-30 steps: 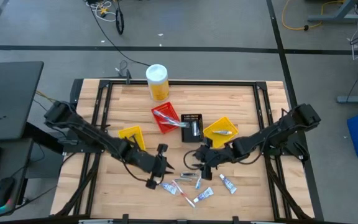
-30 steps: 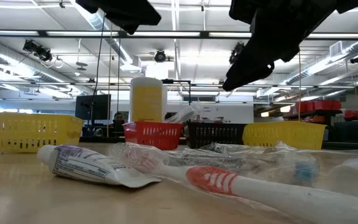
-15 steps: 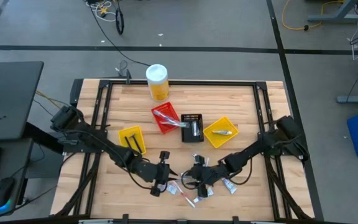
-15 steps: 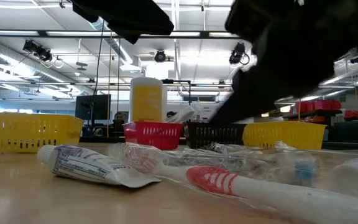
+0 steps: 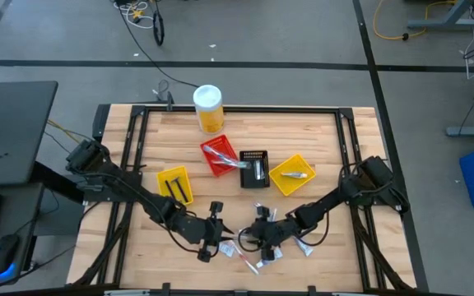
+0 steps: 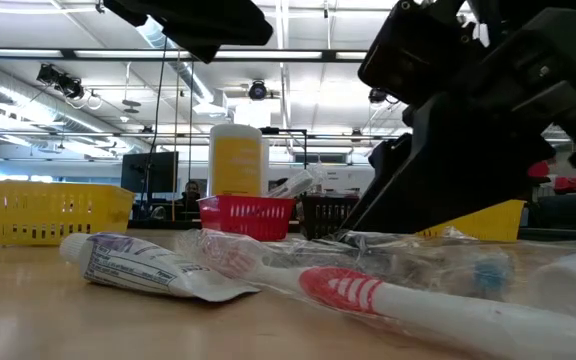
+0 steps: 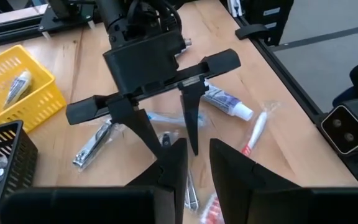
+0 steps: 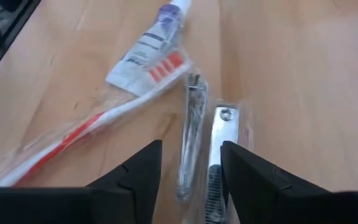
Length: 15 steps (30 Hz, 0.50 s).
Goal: Pick & Place Travel size toiletries
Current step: Put the silver nail cutter into the black bin
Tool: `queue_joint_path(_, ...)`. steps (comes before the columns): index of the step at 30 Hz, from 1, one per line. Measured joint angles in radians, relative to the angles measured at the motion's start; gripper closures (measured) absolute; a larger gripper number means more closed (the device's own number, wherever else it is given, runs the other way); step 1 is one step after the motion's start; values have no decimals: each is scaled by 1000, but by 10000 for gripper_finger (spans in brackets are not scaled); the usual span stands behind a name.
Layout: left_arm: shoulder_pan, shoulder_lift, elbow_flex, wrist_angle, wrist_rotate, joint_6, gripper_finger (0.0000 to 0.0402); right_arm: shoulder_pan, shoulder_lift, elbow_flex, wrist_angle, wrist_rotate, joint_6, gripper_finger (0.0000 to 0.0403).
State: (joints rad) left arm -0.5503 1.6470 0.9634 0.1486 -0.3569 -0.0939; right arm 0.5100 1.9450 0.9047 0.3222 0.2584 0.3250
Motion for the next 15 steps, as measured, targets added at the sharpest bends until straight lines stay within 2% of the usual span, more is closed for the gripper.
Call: queue_joint_path(15, 0, 0, 0, 0, 2, 0, 326, 9, 0, 15, 41, 37, -91, 234)
